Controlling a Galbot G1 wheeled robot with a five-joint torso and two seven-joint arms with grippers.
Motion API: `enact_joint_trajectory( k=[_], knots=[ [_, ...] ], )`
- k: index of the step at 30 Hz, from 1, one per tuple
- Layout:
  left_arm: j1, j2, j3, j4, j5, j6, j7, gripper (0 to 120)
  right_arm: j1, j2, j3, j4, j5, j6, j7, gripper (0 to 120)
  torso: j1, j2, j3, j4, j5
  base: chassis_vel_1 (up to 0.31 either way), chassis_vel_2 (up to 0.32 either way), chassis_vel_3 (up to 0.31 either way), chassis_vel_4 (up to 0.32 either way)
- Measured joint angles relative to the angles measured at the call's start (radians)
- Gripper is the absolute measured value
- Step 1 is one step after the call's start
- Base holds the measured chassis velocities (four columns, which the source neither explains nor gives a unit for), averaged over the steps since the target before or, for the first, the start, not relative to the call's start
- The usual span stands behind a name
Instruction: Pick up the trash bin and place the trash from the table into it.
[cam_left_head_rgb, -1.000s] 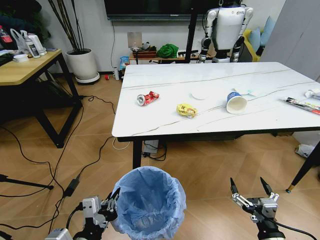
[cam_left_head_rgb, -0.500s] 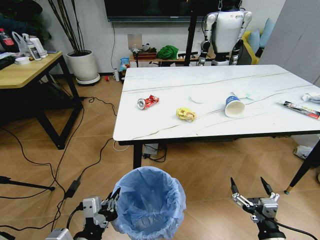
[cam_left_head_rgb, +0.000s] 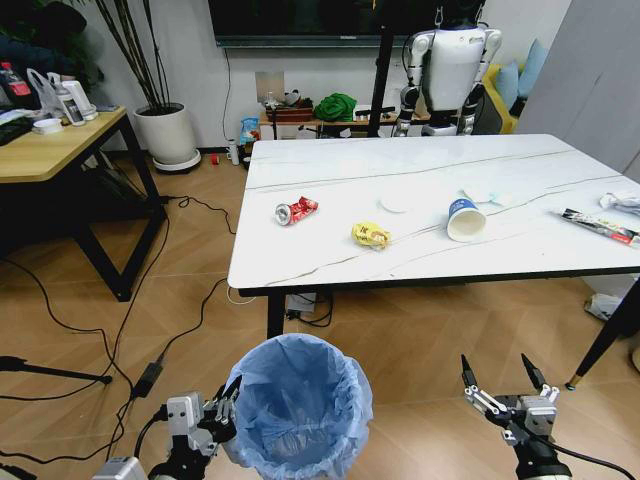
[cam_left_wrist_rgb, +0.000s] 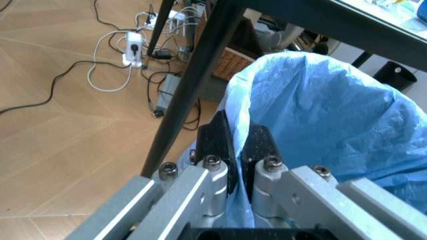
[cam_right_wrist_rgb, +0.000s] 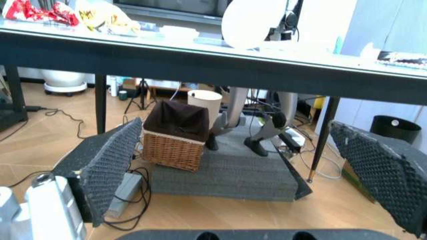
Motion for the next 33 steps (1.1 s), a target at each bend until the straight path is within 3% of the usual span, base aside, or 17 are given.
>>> enact_joint_trajectory(
  k=[33],
  knots=[
    [0.004, -0.004, 0.005, -0.003, 0.014, -0.001, 0.001, 0, -0.01, 0.0, 0.009, 0.013, 0.005, 0.009, -0.002, 100, 0.064, 0.147, 0.083, 0.0, 0.0001, 0.0, 0.0, 0.0, 0.0]
  ],
)
